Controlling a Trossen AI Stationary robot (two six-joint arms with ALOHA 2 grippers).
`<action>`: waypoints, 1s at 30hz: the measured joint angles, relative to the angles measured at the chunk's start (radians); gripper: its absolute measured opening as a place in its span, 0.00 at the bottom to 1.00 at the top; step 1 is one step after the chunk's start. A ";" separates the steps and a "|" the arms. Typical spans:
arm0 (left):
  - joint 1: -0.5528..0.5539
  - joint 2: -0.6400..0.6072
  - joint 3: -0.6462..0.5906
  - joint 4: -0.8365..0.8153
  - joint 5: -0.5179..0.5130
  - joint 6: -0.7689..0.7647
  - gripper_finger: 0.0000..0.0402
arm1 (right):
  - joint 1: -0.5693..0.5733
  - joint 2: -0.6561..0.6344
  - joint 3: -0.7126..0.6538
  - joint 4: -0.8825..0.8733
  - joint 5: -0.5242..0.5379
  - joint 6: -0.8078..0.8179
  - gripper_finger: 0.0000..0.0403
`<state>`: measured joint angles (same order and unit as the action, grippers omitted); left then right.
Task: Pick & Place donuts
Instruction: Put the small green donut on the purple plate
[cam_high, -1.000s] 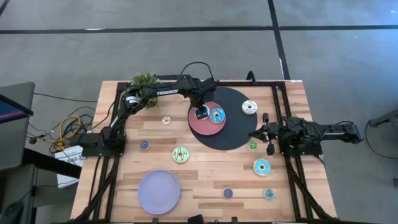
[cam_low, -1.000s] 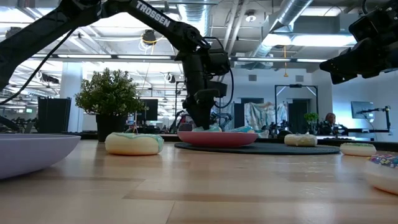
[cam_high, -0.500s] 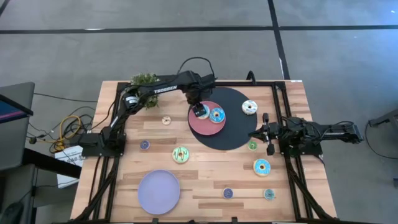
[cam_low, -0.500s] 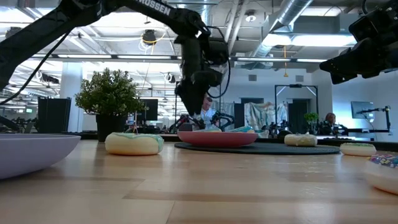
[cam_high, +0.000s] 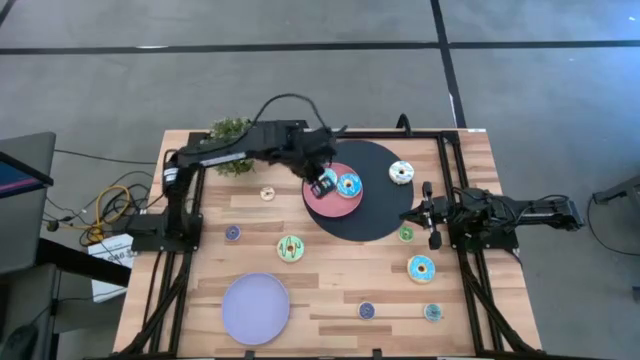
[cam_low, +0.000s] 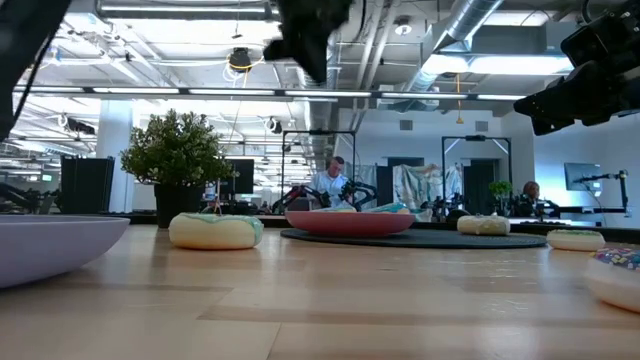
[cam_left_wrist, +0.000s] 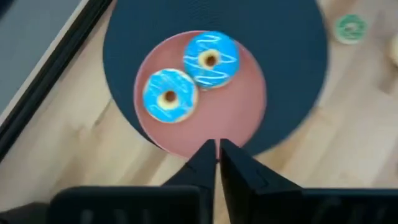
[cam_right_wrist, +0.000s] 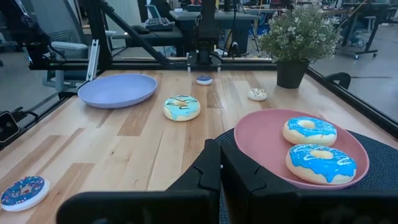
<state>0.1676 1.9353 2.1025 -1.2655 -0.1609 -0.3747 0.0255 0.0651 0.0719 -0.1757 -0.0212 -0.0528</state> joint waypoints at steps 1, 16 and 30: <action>-0.028 -0.014 0.000 -0.005 -0.020 -0.019 0.02 | 0.000 0.000 0.000 0.000 0.000 0.000 0.00; -0.268 0.017 -0.028 0.108 -0.014 0.066 0.00 | -0.001 0.000 -0.004 0.067 -0.002 0.171 0.00; -0.270 -0.241 -0.634 0.570 0.004 0.190 0.00 | 0.084 0.355 0.300 0.176 0.344 0.226 0.00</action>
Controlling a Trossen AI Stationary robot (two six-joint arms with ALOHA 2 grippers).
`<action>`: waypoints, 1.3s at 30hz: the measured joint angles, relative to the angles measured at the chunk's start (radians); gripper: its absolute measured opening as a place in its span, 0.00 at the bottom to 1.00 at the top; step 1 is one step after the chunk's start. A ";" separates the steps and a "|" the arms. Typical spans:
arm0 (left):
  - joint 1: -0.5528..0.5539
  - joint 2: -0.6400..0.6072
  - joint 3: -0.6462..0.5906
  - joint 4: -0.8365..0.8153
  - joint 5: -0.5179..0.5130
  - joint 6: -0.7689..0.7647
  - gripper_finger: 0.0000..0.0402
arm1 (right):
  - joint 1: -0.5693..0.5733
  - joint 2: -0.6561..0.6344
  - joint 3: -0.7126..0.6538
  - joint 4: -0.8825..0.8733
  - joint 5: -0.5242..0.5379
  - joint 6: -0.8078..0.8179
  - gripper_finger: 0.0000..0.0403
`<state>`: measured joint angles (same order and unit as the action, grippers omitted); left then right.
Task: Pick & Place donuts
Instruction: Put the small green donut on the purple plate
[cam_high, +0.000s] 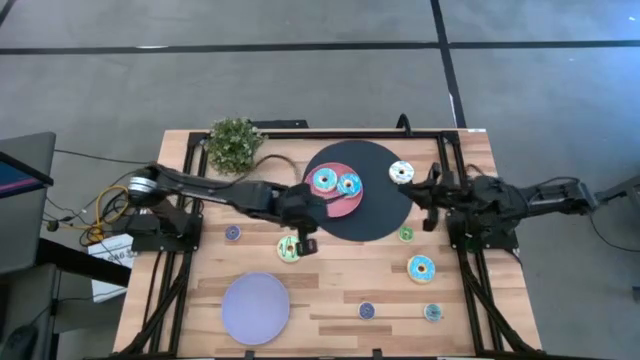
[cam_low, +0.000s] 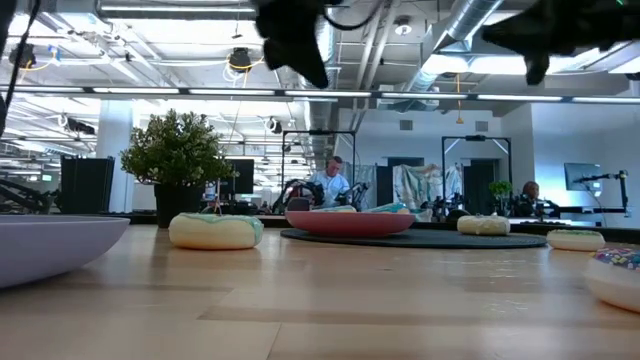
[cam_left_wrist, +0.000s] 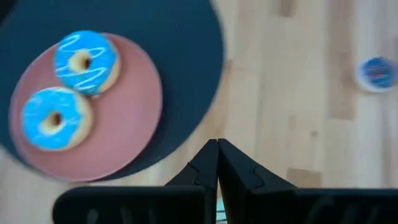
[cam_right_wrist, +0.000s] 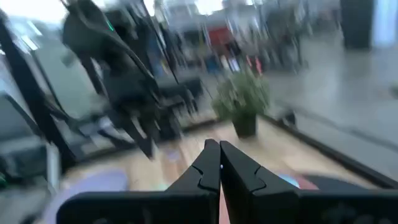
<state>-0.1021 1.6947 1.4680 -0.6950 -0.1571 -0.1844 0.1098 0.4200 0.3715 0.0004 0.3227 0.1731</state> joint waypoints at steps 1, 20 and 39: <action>0.002 -0.047 -0.073 0.078 0.023 0.001 0.00 | 0.006 0.064 0.056 -0.074 0.017 0.020 0.00; 0.008 -1.030 -0.821 0.447 0.085 -0.045 0.00 | -0.025 0.863 0.687 -1.302 -0.100 1.032 0.15; -0.023 -1.092 -0.821 0.428 0.048 -0.221 0.00 | 0.154 0.828 0.337 -0.965 -0.193 1.208 0.75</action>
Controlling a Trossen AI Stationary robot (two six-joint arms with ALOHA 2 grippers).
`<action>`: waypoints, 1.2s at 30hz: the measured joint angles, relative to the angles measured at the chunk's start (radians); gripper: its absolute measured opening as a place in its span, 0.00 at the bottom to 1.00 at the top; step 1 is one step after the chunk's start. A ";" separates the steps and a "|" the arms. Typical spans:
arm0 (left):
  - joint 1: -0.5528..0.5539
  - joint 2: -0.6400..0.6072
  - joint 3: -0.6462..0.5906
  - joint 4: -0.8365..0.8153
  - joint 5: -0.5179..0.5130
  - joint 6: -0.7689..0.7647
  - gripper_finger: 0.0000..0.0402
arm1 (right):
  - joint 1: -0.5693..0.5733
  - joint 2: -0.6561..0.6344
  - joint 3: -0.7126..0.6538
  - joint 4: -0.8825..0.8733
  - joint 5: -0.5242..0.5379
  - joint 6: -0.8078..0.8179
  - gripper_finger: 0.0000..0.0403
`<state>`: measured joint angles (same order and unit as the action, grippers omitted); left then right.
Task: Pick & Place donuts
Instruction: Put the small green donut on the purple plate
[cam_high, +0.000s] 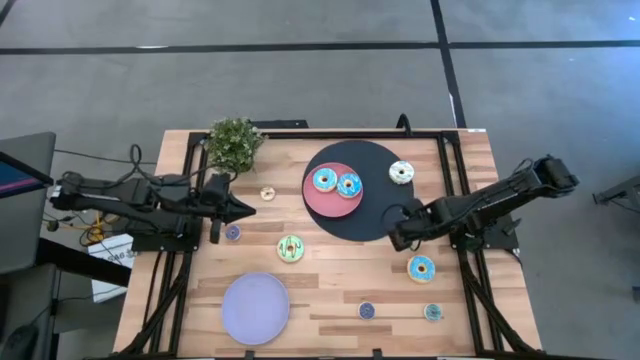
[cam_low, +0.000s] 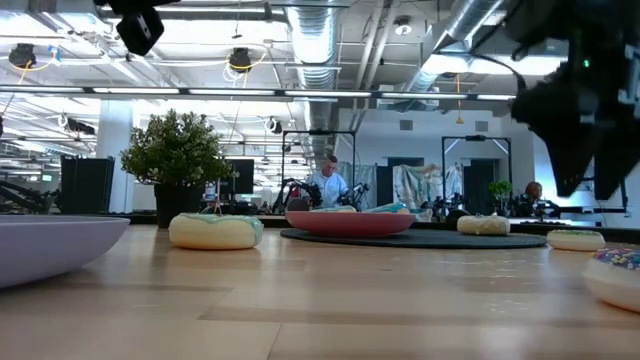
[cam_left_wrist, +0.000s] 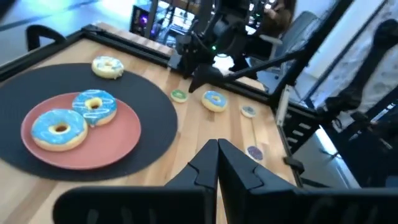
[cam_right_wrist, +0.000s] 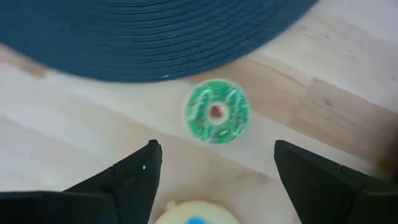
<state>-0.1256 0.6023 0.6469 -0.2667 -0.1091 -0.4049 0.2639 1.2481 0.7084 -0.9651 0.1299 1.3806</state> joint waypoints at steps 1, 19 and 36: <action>-0.002 0.003 0.000 -0.002 -0.015 -0.001 0.00 | -0.005 -0.005 -0.018 0.009 0.000 0.006 0.75; -0.010 0.064 0.000 0.006 -0.055 -0.068 0.00 | -0.090 0.162 -0.068 0.153 -0.044 -0.154 0.74; -0.010 0.065 0.000 0.000 -0.055 -0.074 0.00 | -0.088 0.175 -0.068 0.212 -0.037 -0.159 0.53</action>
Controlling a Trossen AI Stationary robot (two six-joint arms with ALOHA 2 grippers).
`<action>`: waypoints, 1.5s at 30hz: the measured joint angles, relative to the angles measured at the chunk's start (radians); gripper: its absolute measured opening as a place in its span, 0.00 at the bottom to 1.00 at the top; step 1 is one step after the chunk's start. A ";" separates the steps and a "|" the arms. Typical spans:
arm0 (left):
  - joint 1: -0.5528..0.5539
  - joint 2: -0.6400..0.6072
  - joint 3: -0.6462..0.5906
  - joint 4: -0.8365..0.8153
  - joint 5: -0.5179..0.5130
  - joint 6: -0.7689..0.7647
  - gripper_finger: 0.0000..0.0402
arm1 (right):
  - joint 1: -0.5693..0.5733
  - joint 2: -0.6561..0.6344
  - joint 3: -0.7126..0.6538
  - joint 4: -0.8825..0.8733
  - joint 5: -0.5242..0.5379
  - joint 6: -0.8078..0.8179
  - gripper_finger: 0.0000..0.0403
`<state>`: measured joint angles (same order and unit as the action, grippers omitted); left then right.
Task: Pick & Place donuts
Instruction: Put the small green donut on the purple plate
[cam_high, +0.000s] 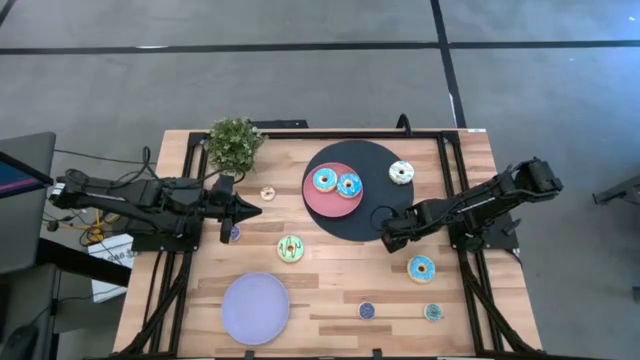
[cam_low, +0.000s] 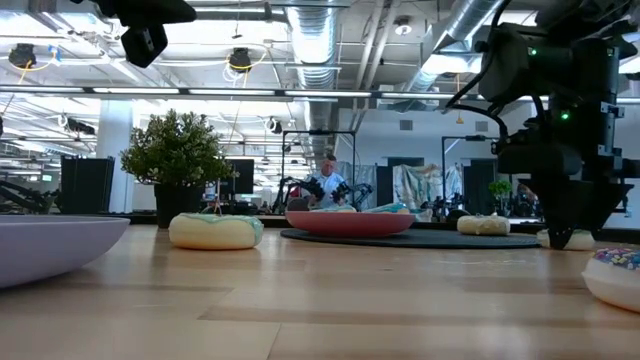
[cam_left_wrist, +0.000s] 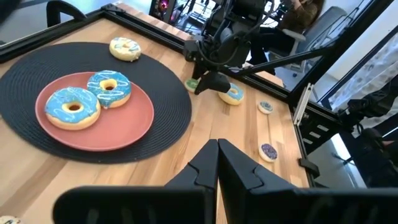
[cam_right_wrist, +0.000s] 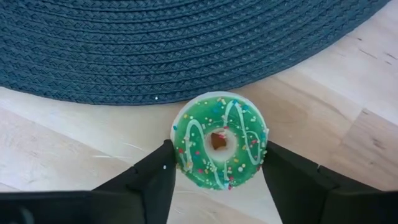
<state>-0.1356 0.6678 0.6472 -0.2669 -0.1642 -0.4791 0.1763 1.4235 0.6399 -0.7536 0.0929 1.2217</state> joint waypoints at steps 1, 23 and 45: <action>0.000 0.000 0.000 -0.004 0.000 0.000 0.00 | 0.000 0.000 0.000 0.000 0.000 0.000 0.52; 0.000 -0.002 0.000 -0.011 0.054 0.066 0.00 | 0.251 -0.082 0.119 0.915 0.317 -0.227 0.46; 0.001 -0.183 0.000 -0.015 0.195 0.185 0.00 | 0.175 1.013 1.514 0.266 0.087 -0.351 0.46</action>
<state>-0.1349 0.4847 0.6472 -0.2821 0.0304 -0.2946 0.3518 2.4368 2.1544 -0.4879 0.1795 0.8711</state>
